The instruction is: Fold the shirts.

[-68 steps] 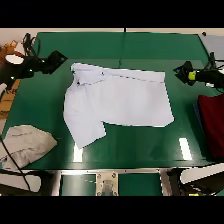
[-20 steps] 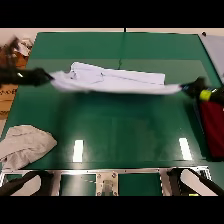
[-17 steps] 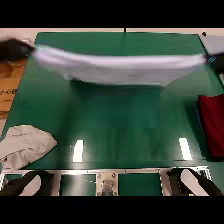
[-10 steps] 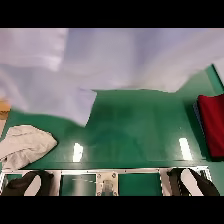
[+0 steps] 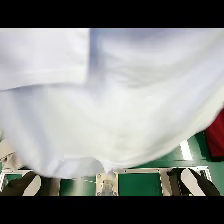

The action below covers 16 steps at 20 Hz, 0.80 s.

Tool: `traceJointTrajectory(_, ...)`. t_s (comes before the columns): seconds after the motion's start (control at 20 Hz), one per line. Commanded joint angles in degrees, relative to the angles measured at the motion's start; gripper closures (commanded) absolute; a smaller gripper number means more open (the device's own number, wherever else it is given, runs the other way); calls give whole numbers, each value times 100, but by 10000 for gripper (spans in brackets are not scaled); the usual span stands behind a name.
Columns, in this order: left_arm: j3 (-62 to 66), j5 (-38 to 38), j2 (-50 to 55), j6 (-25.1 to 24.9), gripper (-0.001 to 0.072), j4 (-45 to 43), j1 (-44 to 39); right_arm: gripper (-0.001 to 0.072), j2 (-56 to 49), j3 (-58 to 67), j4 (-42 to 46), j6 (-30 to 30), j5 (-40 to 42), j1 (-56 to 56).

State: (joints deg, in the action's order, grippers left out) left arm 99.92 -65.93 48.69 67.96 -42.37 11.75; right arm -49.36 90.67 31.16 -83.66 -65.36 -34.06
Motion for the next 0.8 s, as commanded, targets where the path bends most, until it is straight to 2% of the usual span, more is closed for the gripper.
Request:
traceJointTrajectory(0.0,-1231,55,918,-481,682,761,-4,699,-391,-1646,17,796,739,457)
traceJointTrajectory(0.1,-1875,195,1672,-826,682,1119,-4,699,-960,-2573,11,1215,1469,846)
traceJointTrajectory(0.25,-2304,684,2970,-1064,682,1303,-9,700,-2337,-2951,-74,1539,2201,1237)
traceJointTrajectory(0.5,-2131,1869,4564,-1145,682,1419,-396,700,-4640,-2055,-595,1537,2157,1405)
traceJointTrajectory(0.75,-1596,2389,5060,-1097,682,1438,-557,699,-5727,-710,-667,1513,1808,1471)
